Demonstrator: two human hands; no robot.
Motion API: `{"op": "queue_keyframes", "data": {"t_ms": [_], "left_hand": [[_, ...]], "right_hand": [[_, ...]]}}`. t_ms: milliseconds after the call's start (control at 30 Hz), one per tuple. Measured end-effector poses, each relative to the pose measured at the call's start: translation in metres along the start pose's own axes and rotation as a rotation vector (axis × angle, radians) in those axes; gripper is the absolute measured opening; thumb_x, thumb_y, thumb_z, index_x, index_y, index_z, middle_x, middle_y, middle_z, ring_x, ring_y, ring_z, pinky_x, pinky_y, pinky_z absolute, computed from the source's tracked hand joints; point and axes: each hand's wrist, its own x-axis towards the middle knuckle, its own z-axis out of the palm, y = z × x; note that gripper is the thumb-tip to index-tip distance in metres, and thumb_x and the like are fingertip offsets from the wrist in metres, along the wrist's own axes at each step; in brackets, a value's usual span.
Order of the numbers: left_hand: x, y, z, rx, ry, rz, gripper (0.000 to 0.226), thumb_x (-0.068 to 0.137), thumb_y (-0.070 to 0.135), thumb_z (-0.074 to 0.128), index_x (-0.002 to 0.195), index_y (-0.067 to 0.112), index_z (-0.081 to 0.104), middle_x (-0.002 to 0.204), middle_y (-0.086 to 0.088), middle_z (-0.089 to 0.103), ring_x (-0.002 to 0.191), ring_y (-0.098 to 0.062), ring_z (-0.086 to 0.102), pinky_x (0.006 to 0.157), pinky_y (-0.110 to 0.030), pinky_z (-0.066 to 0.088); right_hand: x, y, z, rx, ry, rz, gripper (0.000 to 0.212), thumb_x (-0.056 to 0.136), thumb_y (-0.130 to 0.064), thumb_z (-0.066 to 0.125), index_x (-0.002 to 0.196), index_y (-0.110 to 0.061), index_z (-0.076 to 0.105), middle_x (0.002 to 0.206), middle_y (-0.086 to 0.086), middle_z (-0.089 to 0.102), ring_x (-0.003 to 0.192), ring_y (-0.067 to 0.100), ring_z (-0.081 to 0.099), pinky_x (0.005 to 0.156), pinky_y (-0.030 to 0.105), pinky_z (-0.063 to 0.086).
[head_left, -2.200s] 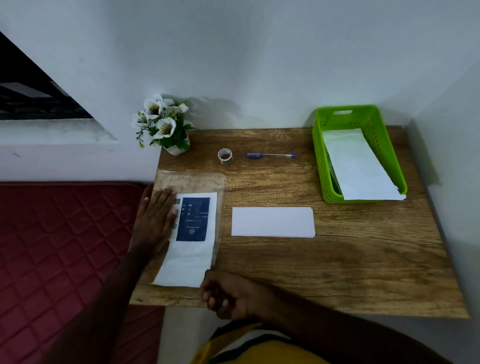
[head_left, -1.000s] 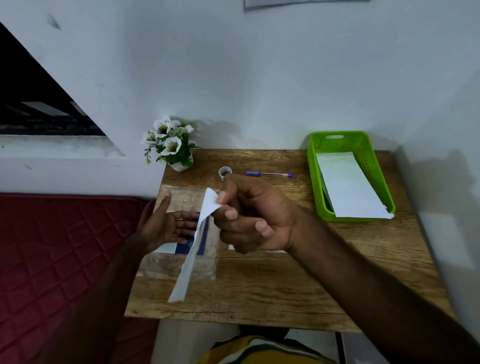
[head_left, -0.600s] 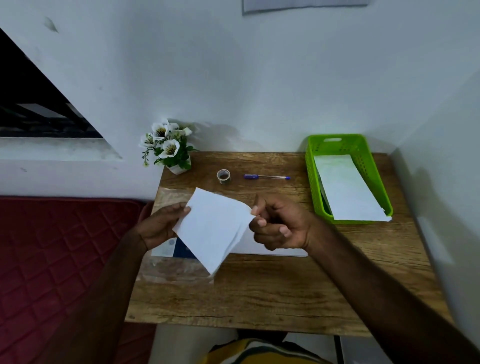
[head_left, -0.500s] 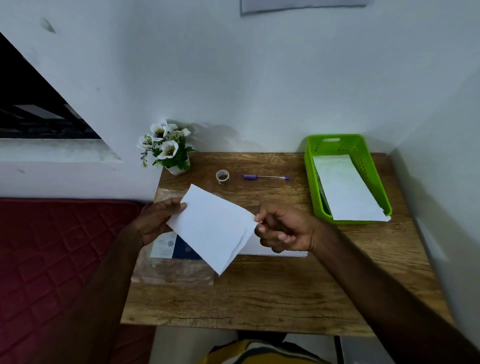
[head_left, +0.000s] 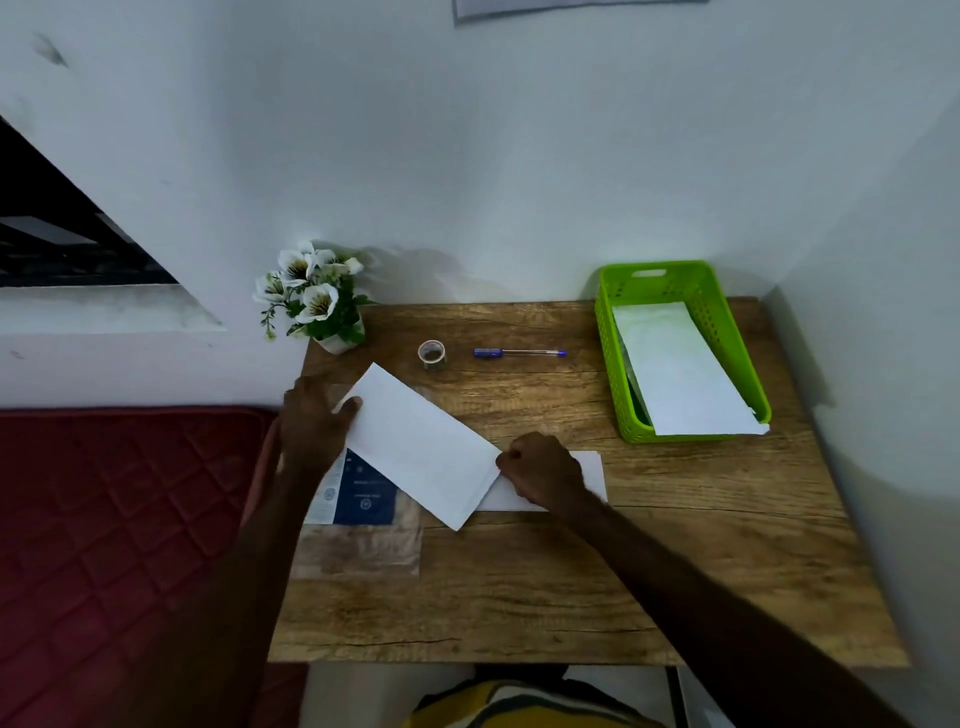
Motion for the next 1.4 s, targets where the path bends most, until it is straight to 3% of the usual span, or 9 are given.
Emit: {"op": "queue_keyframes", "data": {"t_ms": [67,133,300,467,567,700,767,1133,1400], "left_hand": [[-0.015,0.009,0.005,0.086,0.188,0.032,0.044,0.086,0.022,0.075,0.122,0.001,0.060,0.123,-0.024,0.061,0.108,-0.047,0.057,0.088,-0.053,0.049],[-0.039,0.025,0.007,0.050,0.286,0.104,0.037,0.092,0.018,0.068,0.125,0.003,0.060,0.129,-0.022,0.060,0.115,-0.046,0.054,0.095,-0.055,0.047],[-0.115,0.044,0.027,0.050,0.033,0.453,0.038,0.101,0.037,0.054,0.135,0.022,0.062,0.145,-0.002,0.057,0.136,-0.023,0.048,0.116,-0.045,0.037],[-0.149,0.041,0.048,0.075,-0.129,0.493,0.056,0.096,0.058,0.052,0.141,0.025,0.058,0.152,0.002,0.053,0.144,-0.020,0.042,0.118,-0.050,0.037],[-0.153,0.043,0.053,0.007,-0.141,0.430,0.065,0.093,0.062,0.056,0.146,0.025,0.052,0.157,0.003,0.047,0.149,-0.018,0.036,0.121,-0.048,0.032],[-0.154,0.046,0.054,-0.011,-0.157,0.395,0.076,0.088,0.066,0.062,0.150,0.027,0.045,0.161,0.004,0.040,0.149,-0.016,0.034,0.121,-0.043,0.029],[-0.155,0.044,0.057,0.011,-0.174,0.379,0.079,0.085,0.068,0.063,0.150,0.028,0.044,0.161,0.003,0.039,0.148,-0.017,0.034,0.121,-0.046,0.031],[-0.156,0.041,0.061,0.037,-0.182,0.352,0.081,0.084,0.072,0.059,0.150,0.027,0.043,0.162,0.003,0.037,0.149,-0.021,0.033,0.120,-0.054,0.035],[-0.156,0.041,0.061,0.050,-0.186,0.355,0.081,0.085,0.071,0.059,0.151,0.027,0.043,0.163,0.003,0.035,0.149,-0.020,0.031,0.121,-0.052,0.033]], "right_hand": [[0.000,0.004,0.006,-0.076,0.065,-0.038,0.030,0.093,-0.035,0.057,0.067,-0.019,0.059,0.067,-0.006,0.057,0.074,0.019,0.060,0.065,0.029,0.041],[0.000,0.007,0.009,-0.043,0.094,-0.053,0.029,0.096,-0.039,0.058,0.072,-0.023,0.060,0.075,-0.006,0.060,0.079,0.018,0.060,0.069,0.029,0.040],[-0.014,0.024,-0.001,0.217,0.385,0.010,0.021,0.097,-0.035,0.058,0.086,-0.023,0.071,0.081,-0.009,0.069,0.078,0.013,0.064,0.064,0.025,0.039],[-0.045,0.061,-0.007,0.214,0.596,0.175,0.017,0.093,-0.040,0.065,0.100,-0.026,0.071,0.088,-0.006,0.069,0.083,0.019,0.064,0.069,0.028,0.042],[-0.056,0.075,-0.007,0.222,0.590,0.199,0.027,0.087,-0.045,0.073,0.104,-0.025,0.066,0.099,-0.006,0.063,0.089,0.018,0.062,0.072,0.028,0.041],[-0.060,0.081,-0.008,0.246,0.504,0.255,0.067,0.075,-0.055,0.082,0.127,-0.021,0.058,0.125,-0.003,0.057,0.109,0.021,0.061,0.087,0.037,0.052],[-0.060,0.081,-0.009,0.252,0.491,0.265,0.075,0.070,-0.057,0.084,0.130,-0.020,0.056,0.128,-0.002,0.056,0.110,0.022,0.060,0.089,0.038,0.052],[-0.053,0.082,0.000,0.219,0.470,0.272,0.083,0.061,-0.057,0.088,0.128,-0.024,0.052,0.128,-0.002,0.053,0.112,0.021,0.058,0.086,0.041,0.055],[-0.051,0.076,0.006,0.218,0.472,0.299,0.071,0.064,-0.042,0.091,0.124,-0.021,0.058,0.128,0.001,0.054,0.121,0.024,0.052,0.089,0.042,0.053]]}}
